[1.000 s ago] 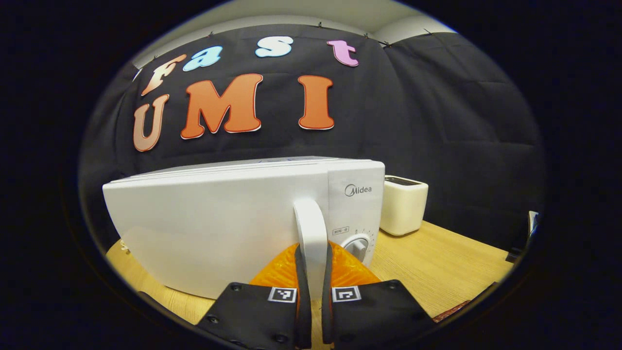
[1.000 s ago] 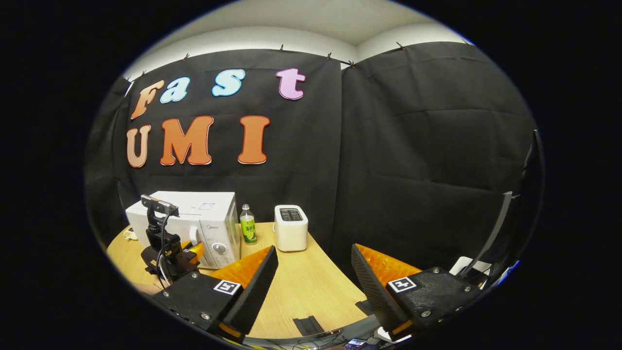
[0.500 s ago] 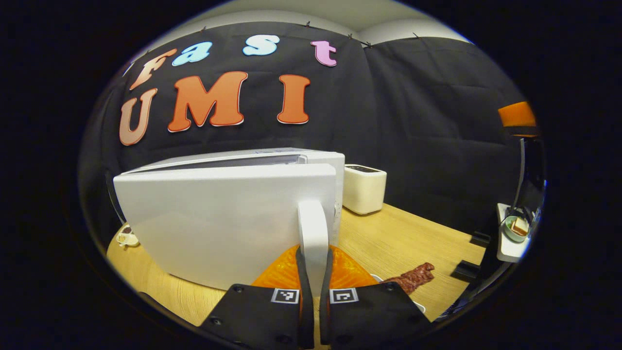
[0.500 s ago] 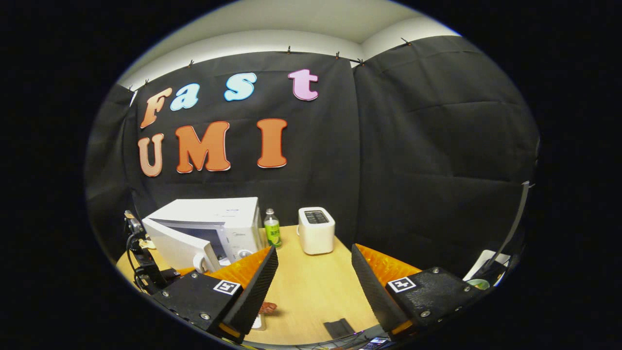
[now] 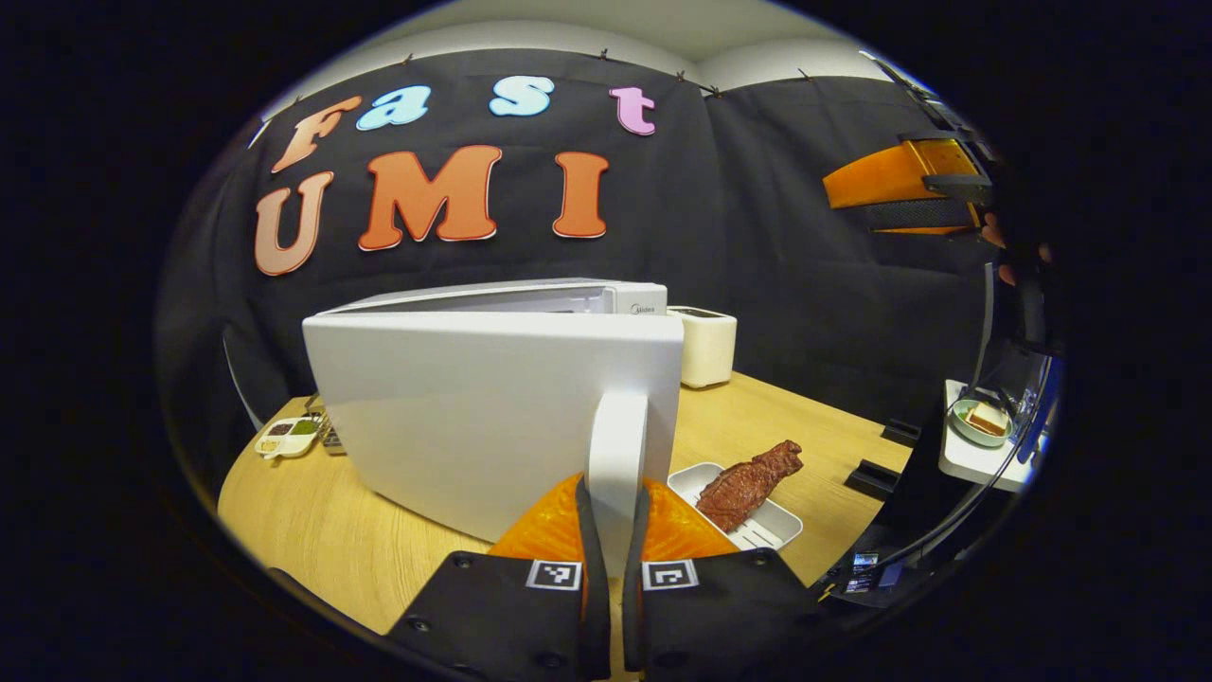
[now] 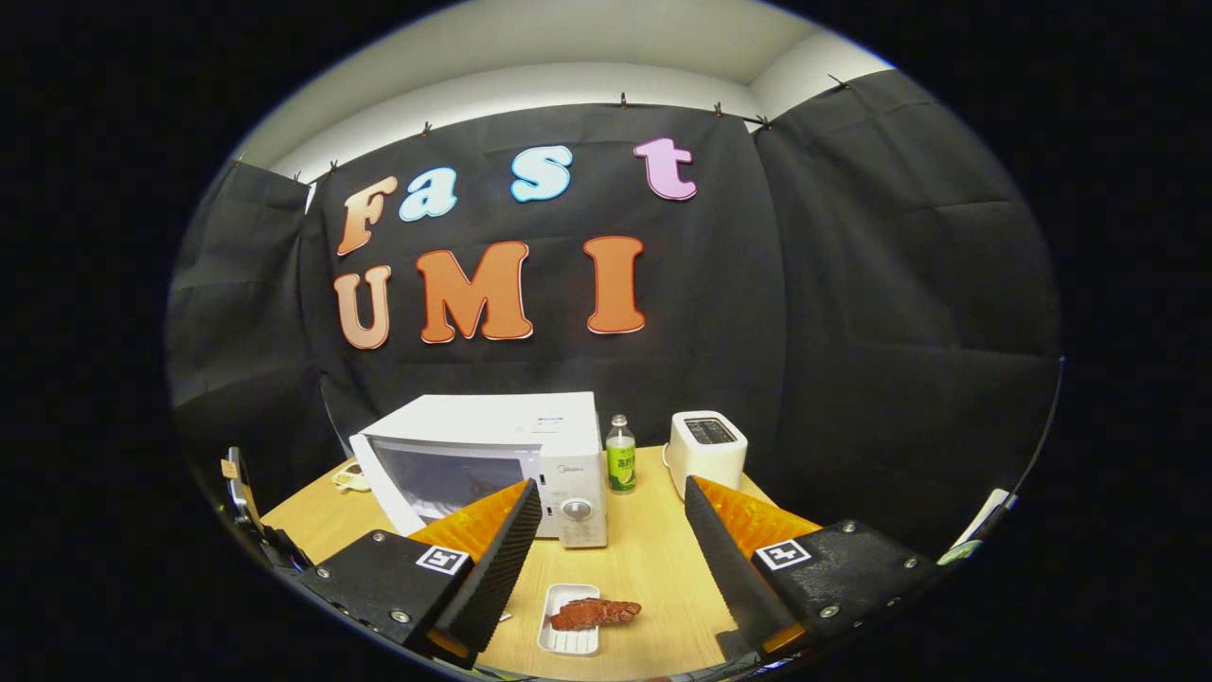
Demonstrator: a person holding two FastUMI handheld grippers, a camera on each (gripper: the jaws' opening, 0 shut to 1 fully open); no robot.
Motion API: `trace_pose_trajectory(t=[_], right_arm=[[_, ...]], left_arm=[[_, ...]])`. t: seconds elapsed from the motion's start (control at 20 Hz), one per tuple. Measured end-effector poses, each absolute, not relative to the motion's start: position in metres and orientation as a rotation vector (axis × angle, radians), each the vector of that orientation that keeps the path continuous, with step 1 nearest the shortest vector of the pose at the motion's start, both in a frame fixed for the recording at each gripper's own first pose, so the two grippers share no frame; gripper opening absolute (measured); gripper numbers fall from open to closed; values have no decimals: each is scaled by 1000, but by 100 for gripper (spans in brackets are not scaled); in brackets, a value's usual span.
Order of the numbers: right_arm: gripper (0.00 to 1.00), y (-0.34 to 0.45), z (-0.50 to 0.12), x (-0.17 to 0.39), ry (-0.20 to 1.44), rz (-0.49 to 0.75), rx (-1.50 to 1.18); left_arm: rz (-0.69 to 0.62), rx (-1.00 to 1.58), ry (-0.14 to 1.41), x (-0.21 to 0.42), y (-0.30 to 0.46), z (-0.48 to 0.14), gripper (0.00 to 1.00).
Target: Open the microwave oven with the left hand, put the food in, and close the microwave oven.
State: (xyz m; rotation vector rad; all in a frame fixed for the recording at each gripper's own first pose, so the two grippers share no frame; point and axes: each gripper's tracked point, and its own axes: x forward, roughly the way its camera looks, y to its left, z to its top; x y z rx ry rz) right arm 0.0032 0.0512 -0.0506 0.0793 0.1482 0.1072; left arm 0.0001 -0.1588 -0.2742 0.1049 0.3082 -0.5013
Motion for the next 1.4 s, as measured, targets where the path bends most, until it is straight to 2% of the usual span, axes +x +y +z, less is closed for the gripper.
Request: trace_pose_trajectory(t=[0.2, 0.25, 0.3, 0.35, 0.4, 0.55, 0.6, 0.65, 0.7, 0.8, 1.1, 1.4], right_arm=[[94, 79, -54, -1, 162, 161, 88], [94, 86, -55, -3, 165, 175, 82], [94, 92, -55, -4, 165, 188, 72], [94, 97, -54, -6, 164, 201, 63], [94, 104, -54, -6, 163, 215, 57], [99, 120, -61, -7, 171, 254, 48], [99, 126, -65, -7, 179, 266, 46], [94, 132, -69, -8, 187, 278, 46], [95, 136, -71, -8, 191, 288, 48], [94, 144, -75, -6, 195, 305, 56], [94, 143, -83, 5, 193, 308, 131], [94, 103, -100, 27, 194, 220, 297]], left_arm=[[-441, 91, 301, -24, -119, -270, 7], [-413, 88, 299, -30, -106, -271, 16], [-380, 80, 297, -39, -91, -269, 17], [-343, 64, 307, -45, -75, -273, 25], [-304, 48, 332, -56, -57, -281, 25], [-173, 33, 374, -83, 2, -290, 82], [-134, 26, 371, -90, 18, -285, 84], [-103, 22, 369, -96, 33, -281, 90], [-69, 24, 360, -101, 47, -276, 91], [-12, 30, 333, -104, 70, -260, 100], [118, 18, 234, -97, 124, -198, 99], [182, 22, 164, -80, 154, -143, 98]])
